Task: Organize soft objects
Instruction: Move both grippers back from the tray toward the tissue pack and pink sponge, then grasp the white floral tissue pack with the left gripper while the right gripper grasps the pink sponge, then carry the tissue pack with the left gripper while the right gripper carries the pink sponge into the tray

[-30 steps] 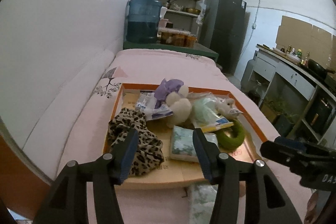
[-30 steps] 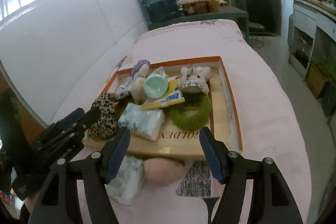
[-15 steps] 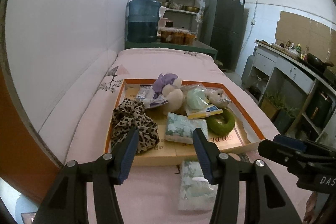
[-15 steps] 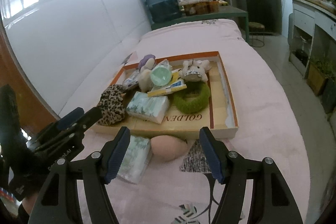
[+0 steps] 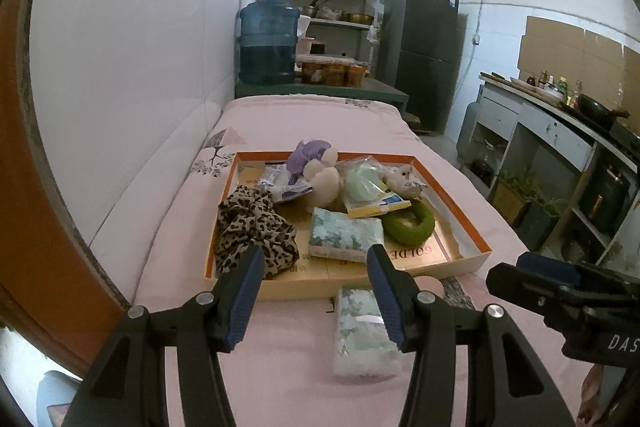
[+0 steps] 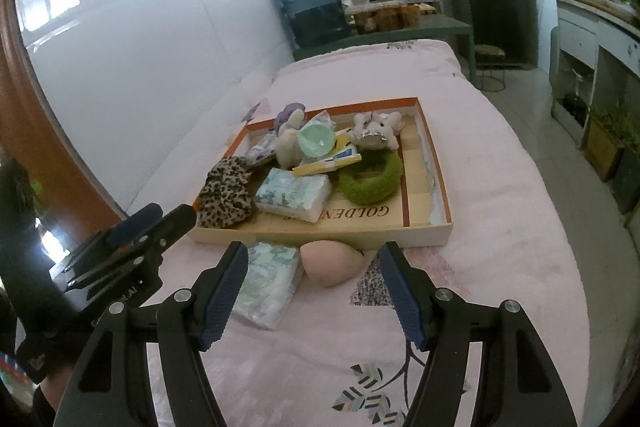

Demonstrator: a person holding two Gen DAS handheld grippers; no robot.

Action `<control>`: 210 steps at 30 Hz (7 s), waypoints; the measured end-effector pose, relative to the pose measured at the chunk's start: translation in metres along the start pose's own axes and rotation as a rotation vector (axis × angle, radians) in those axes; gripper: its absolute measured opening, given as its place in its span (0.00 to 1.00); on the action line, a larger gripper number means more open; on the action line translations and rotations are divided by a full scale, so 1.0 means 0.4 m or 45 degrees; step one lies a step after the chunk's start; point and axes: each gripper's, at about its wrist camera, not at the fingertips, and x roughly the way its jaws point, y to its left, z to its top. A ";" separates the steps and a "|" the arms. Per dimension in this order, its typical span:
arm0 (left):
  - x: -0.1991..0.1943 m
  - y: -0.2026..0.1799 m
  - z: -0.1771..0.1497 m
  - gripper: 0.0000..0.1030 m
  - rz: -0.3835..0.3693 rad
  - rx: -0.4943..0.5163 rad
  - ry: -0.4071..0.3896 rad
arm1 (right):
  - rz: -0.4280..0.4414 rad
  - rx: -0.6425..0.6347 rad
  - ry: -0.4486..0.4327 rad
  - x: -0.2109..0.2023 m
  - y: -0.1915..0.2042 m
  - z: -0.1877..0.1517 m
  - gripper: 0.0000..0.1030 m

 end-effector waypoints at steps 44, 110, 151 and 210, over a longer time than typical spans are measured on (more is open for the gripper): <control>0.073 -0.075 -0.110 0.59 -0.186 0.113 0.253 | -0.017 0.007 0.033 -0.011 -0.019 -0.057 0.72; 0.145 -0.009 -0.117 0.42 -0.198 -0.091 0.296 | -0.068 -0.010 0.214 0.187 -0.028 -0.034 0.48; 0.038 0.020 0.187 0.42 0.009 -0.014 -0.049 | -0.033 -0.025 0.019 0.050 -0.032 0.061 0.48; 0.339 0.064 0.153 0.42 0.095 -0.046 0.109 | 0.002 -0.058 0.088 0.308 -0.043 0.181 0.48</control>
